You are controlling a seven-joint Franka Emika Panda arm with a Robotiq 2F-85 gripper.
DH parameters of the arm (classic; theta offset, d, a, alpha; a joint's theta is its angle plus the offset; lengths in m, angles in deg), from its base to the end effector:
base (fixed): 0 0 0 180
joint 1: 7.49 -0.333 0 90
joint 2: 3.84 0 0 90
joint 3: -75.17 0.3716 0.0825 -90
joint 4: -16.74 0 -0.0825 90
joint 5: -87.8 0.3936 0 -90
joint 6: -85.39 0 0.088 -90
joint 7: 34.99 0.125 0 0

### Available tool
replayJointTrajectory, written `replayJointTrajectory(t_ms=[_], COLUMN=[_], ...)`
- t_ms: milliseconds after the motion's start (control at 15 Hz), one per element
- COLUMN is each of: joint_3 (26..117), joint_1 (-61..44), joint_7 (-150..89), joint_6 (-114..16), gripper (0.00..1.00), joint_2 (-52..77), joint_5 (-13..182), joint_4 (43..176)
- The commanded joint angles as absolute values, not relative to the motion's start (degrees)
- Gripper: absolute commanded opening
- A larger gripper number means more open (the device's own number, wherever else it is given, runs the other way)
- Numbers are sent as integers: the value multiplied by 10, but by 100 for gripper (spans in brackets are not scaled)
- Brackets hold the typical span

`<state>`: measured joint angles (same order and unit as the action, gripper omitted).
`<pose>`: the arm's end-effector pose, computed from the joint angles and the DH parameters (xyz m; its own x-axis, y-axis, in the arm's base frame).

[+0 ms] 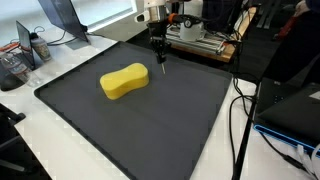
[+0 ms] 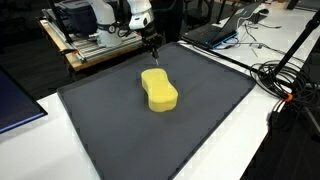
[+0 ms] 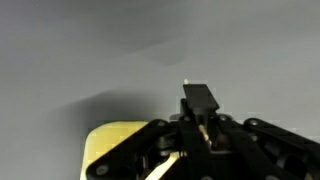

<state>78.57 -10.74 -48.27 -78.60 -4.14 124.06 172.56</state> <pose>0.4160 0.0186 0.2663 0.9578 -0.2589 0.1247 -0.2273 -0.9481 -0.2221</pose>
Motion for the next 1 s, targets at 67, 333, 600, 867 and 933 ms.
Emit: replayJointTrajectory(t_ms=[67, 333, 600, 867, 933], joint_3=[790, 782, 769, 745, 739], joint_1=[-107, -103, -84, -58, -54], joint_7=[-419, -336, -265, -202, -190], joint_6=[-777, -760, -739, -688, -674], gripper=[3, 3, 3, 3, 3], joint_2=[-69, -72, -49, -19, -9], joint_5=[1175, 1083, 980, 881, 861], joint_4=[1704, 1663, 1601, 1522, 1503])
